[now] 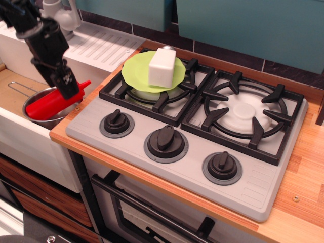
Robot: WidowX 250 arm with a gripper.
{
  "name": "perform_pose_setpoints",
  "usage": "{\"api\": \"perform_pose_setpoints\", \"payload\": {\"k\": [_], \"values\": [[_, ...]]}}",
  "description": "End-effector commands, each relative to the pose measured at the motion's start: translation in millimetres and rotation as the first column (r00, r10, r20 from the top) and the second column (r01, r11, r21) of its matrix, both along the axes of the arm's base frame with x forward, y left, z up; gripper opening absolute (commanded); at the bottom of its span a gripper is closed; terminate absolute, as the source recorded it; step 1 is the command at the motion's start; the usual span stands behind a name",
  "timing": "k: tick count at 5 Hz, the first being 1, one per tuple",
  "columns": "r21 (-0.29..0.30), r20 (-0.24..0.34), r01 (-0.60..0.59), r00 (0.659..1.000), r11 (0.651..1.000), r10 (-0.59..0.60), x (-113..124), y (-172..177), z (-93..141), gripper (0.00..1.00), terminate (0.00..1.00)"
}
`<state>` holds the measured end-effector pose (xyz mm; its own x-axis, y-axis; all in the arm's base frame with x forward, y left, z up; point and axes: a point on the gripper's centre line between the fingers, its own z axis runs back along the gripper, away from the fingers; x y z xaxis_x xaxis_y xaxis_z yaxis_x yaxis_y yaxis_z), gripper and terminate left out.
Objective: Put saltcontainer on plate and ketchupbottle in pot or pan in sink
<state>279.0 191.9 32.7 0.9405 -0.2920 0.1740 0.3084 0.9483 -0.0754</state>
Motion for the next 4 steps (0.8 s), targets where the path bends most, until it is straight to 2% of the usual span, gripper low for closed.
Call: {"api": "perform_pose_setpoints", "payload": {"k": [1, 2, 3, 4], "values": [[0.142, -0.045, -0.047, 0.998, 0.989, 0.054, 1.7, -13.2, 72.8, 1.0, 0.0], [0.184, -0.087, -0.072, 0.992, 0.98, 0.089, 0.6, -19.9, 89.0, 1.0, 0.0], [0.157, -0.164, -0.017, 0.985, 0.987, 0.044, -4.1, -23.3, 110.6, 1.0, 0.0], [0.157, -0.164, -0.017, 0.985, 0.987, 0.044, -4.1, -23.3, 110.6, 1.0, 0.0]]}}
